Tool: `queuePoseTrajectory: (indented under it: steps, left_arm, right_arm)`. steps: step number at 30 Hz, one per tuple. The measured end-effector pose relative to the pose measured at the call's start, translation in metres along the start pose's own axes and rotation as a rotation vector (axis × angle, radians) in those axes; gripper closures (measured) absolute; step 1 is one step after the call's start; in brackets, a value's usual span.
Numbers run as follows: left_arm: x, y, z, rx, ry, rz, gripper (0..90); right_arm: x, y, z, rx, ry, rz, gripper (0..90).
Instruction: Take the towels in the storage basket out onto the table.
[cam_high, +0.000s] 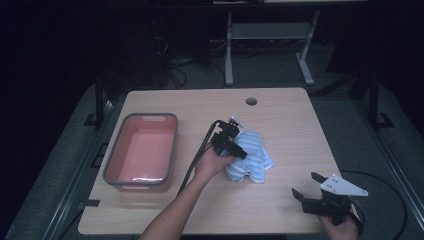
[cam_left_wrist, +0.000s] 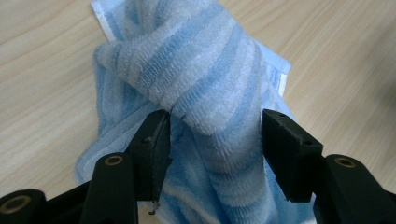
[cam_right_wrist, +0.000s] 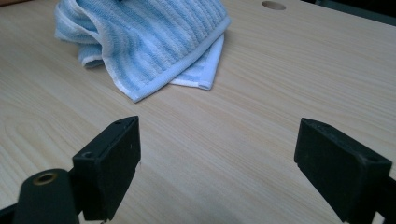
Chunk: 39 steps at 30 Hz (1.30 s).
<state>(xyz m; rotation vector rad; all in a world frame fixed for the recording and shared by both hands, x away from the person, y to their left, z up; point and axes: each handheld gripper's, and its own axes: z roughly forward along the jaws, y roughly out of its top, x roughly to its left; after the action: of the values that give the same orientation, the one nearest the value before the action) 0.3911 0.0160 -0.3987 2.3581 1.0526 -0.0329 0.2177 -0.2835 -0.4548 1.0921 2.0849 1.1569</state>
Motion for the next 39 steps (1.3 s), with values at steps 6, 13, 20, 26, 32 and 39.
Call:
queuePoseTrajectory:
  steps: [6,13,20,26,32,39]
  left_arm:
    - [0.000,0.000,-0.009,-0.034,-0.015,-0.007,38.2]
    - [0.001,-0.002,-0.018,-0.059,-0.020,-0.010,34.1]
    - [0.000,-0.005,-0.029,-0.085,-0.021,-0.008,32.3]
    - [0.000,-0.009,-0.040,-0.102,-0.034,-0.016,29.4]
    - [0.002,-0.014,-0.052,-0.119,-0.043,-0.007,28.5]
    - [0.007,-0.025,-0.066,-0.149,-0.047,-0.026,28.2]
  right_arm:
    - [0.002,0.001,0.001,0.004,0.001,-0.003,14.1]
    - [0.003,0.003,0.005,0.011,0.003,-0.013,14.1]
    - [0.002,0.002,0.008,0.022,0.009,-0.010,14.1]
    - [0.001,0.002,0.010,0.024,0.004,-0.015,14.1]
    - [0.001,0.002,0.010,0.028,0.002,-0.015,14.1]
    - [0.001,0.002,0.009,0.030,-0.001,-0.015,14.1]
